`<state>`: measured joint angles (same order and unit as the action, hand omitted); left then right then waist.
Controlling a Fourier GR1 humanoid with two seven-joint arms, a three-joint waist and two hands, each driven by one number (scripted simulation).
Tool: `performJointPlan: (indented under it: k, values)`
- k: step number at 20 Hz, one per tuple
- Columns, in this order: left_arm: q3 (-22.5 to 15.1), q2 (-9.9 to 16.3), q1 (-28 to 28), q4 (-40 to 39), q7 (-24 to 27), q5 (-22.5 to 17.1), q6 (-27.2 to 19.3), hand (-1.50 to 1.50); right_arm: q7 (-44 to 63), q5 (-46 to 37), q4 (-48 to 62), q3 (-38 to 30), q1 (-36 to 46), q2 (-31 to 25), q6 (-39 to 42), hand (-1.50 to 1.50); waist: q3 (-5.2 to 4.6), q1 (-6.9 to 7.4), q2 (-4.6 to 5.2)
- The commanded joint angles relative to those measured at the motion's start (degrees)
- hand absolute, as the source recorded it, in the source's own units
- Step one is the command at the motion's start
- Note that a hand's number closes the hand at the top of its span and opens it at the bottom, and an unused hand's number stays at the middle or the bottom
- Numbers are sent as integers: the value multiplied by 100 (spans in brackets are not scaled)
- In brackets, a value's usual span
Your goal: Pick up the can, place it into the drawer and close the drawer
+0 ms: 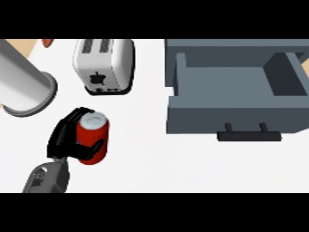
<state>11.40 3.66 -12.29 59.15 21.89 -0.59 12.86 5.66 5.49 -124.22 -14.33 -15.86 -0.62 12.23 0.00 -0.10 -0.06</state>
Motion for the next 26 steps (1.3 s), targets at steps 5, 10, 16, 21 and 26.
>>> performJointPlan:
  k: [5,10,16,21,26]
  values:
    - [264,-117,-404,851,-856,-221,-1065,150,-161,205,21,-196,-117,-51,59,-150,4,-5,-5]
    - [-392,-352,-431,1631,-1503,-42,-1374,150,62,471,22,-403,73,-231,74,-150,3,0,-7]
    - [-1245,-362,-875,2439,-2234,51,-2083,150,17,16,-113,-131,67,-2,-102,-150,3,6,-15]
    - [-1431,-365,-1248,2475,-2707,91,-2176,150,26,19,-174,-112,-98,10,-48,-150,1,-17,-2]
    - [-1816,-365,-2143,2414,-3446,195,-2756,150,402,275,-636,-157,-184,-41,-121,-150,1,-32,-3]
